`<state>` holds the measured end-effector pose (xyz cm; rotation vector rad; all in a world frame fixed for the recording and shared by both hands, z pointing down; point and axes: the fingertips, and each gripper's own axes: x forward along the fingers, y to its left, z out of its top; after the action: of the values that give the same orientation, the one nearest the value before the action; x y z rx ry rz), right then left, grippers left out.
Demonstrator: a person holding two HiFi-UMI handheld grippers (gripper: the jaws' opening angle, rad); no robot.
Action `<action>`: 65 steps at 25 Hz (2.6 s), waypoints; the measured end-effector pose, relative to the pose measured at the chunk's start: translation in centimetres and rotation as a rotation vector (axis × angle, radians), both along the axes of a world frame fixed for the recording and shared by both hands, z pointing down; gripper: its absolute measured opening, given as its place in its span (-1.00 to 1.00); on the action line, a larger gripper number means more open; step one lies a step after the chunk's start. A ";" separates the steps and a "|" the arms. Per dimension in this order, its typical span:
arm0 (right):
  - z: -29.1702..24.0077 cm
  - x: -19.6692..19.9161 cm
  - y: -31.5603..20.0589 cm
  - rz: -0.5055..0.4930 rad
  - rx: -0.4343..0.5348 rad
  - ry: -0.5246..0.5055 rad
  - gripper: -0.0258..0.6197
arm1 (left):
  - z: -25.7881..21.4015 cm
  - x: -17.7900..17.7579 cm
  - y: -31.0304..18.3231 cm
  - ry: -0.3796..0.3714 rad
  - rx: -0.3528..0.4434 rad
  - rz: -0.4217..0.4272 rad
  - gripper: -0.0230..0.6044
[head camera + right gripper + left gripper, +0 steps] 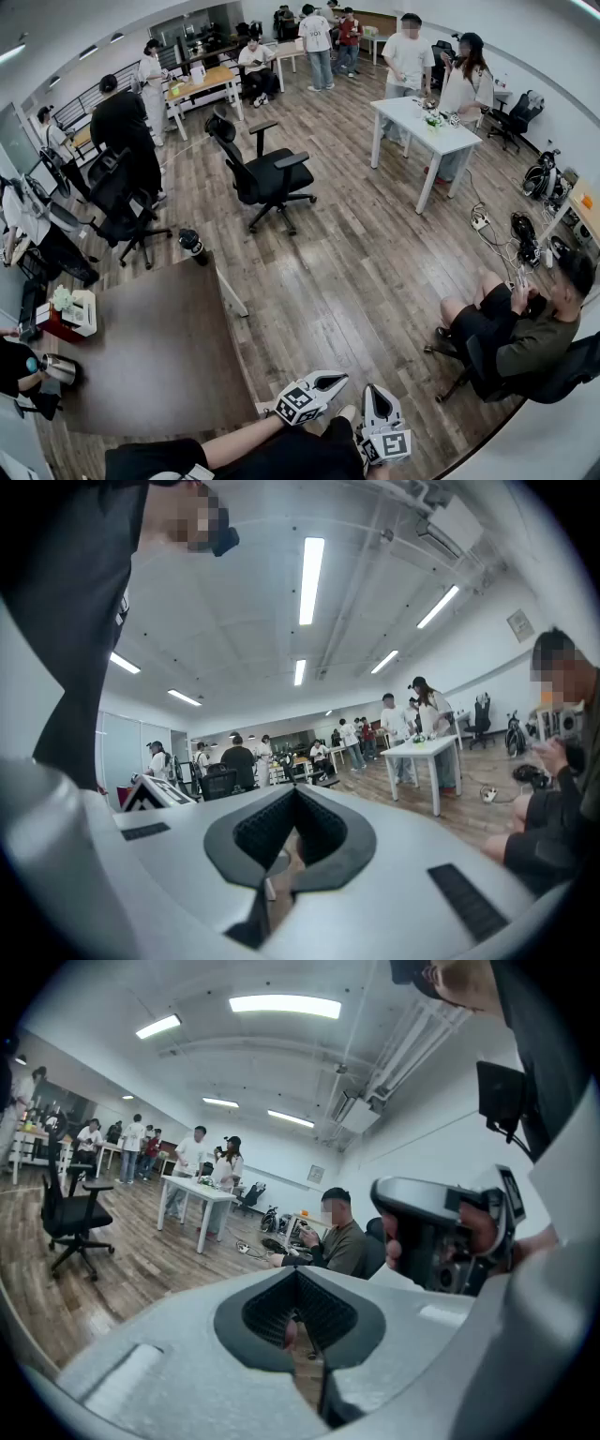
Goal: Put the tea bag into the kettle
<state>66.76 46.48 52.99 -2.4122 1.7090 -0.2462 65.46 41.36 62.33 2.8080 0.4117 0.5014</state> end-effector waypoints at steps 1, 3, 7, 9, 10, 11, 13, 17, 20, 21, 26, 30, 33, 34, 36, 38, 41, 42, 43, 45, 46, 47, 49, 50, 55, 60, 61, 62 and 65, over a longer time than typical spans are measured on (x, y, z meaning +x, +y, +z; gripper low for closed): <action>-0.1 1.7 0.6 0.002 0.007 0.013 -0.91 | -0.2 1.1 0.8 0.010 0.015 0.013 -0.91; -0.1 4.8 1.7 0.002 0.016 0.029 -0.91 | -0.6 3.3 2.1 0.026 0.037 0.022 -0.91; 1.7 8.7 2.2 -0.015 0.009 0.012 -0.91 | -1.3 5.2 1.9 0.044 0.073 -0.026 -0.91; 2.8 9.5 1.3 -0.045 -0.002 -0.010 -0.91 | -1.5 5.1 0.4 0.036 0.096 -0.079 -0.91; 3.1 9.9 0.5 -0.072 -0.005 -0.016 -0.91 | -1.5 5.1 -0.6 0.031 0.101 -0.117 -0.91; 3.2 10.2 -0.5 -0.106 0.000 -0.020 -0.91 | -1.4 5.2 -1.8 0.025 0.101 -0.156 -0.91; 3.2 10.8 -3.0 -0.182 0.017 -0.042 -0.91 | -0.9 5.6 -4.1 0.017 0.092 -0.227 -0.91; 4.0 12.3 -7.9 -0.271 -0.031 -0.052 -0.90 | 0.4 8.1 -7.9 0.025 0.063 -0.295 -0.91; 4.2 13.2 -11.8 -0.316 -0.089 -0.032 -0.90 | 0.6 11.5 -11.1 0.071 0.041 -0.298 -0.91; 4.2 13.7 -13.2 -0.328 -0.106 -0.030 -0.90 | 0.5 12.9 -12.6 0.089 0.036 -0.301 -0.91; 2.1 15.8 -22.4 -0.443 -0.169 0.028 -0.90 | -3.8 18.3 -22.1 0.273 -0.014 -0.309 -0.91; 2.0 17.1 -30.4 -0.495 -0.227 0.058 -0.90 | -6.8 18.6 -30.3 0.413 -0.103 -0.325 -0.91; 2.2 16.6 -36.6 -0.553 -0.228 0.067 -0.90 | -7.2 17.6 -35.4 0.428 -0.079 -0.309 -0.91; 2.5 15.9 -38.8 -0.591 -0.232 0.078 -0.90 | -7.3 17.0 -37.1 0.432 -0.065 -0.310 -0.91; 3.0 14.3 -42.8 -0.679 -0.244 0.095 -0.90 | -7.3 15.2 -40.7 0.432 -0.027 -0.375 -0.91; 3.4 11.6 -45.8 -0.781 -0.239 0.089 -0.90 | -7.0 12.3 -43.9 0.414 0.004 -0.496 -0.91; 4.2 6.4 -49.3 -0.968 -0.221 0.080 -0.90 | -6.0 6.4 -46.9 0.381 0.048 -0.666 -0.91; 4.6 4.6 -50.3 -1.039 -0.218 0.083 -0.90 | -5.6 4.5 -47.6 0.370 0.068 -0.718 -0.91; 5.0 2.9 -51.2 -1.115 -0.217 0.088 -0.90 | -5.1 2.7 -48.0 0.360 0.087 -0.774 -0.91; 5.7 -0.3 -52.8 -1.271 -0.215 0.097 -0.90 | -4.4 -0.7 -48.8 0.346 0.111 -0.905 -0.91; 5.8 -1.6 -53.7 -1.343 -0.211 0.099 -0.90 | -4.4 -2.3 -49.2 0.341 0.119 -0.973 -0.91; 5.9 -2.8 -54.7 -1.407 -0.206 0.099 -0.90 | -4.6 -3.8 -49.5 0.337 0.126 -1.041 -0.91; 5.4 -4.9 -56.5 -1.502 -0.184 0.103 -0.90 | -4.9 -6.7 -49.7 0.333 0.134 -1.182 -0.91; 5.2 -5.9 -57.5 -1.531 -0.168 0.113 -0.90 | -4.9 -8.2 -49.8 0.333 0.141 -1.257 -0.91; 4.7 -9.7 -60.8 -1.715 -0.174 0.139 -0.90 | -5.6 -14.1 -48.9 0.314 0.190 -1.643 -0.91; 5.8 -12.7 -61.3 -1.837 -0.189 0.175 -0.90 | -3.6 -17.6 -44.7 0.174 0.239 -1.899 -0.91; 6.4 -13.7 -60.8 -1.863 -0.193 0.186 -0.90 | -2.9 -18.7 -43.6 0.140 0.248 -1.946 -0.91; 7.0 -14.8 -60.1 -1.892 -0.194 0.202 -0.90 | -2.2 -19.9 -42.5 0.112 0.255 -1.993 -0.91; 7.8 -17.5 -56.8 -1.977 -0.169 0.269 -0.90 | -0.7 -22.7 -38.7 0.069 0.250 -2.125 -0.91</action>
<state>49.27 -10.37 60.78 0.0858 3.4216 -0.2304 42.80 2.62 61.59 1.7790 -2.3152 -0.1260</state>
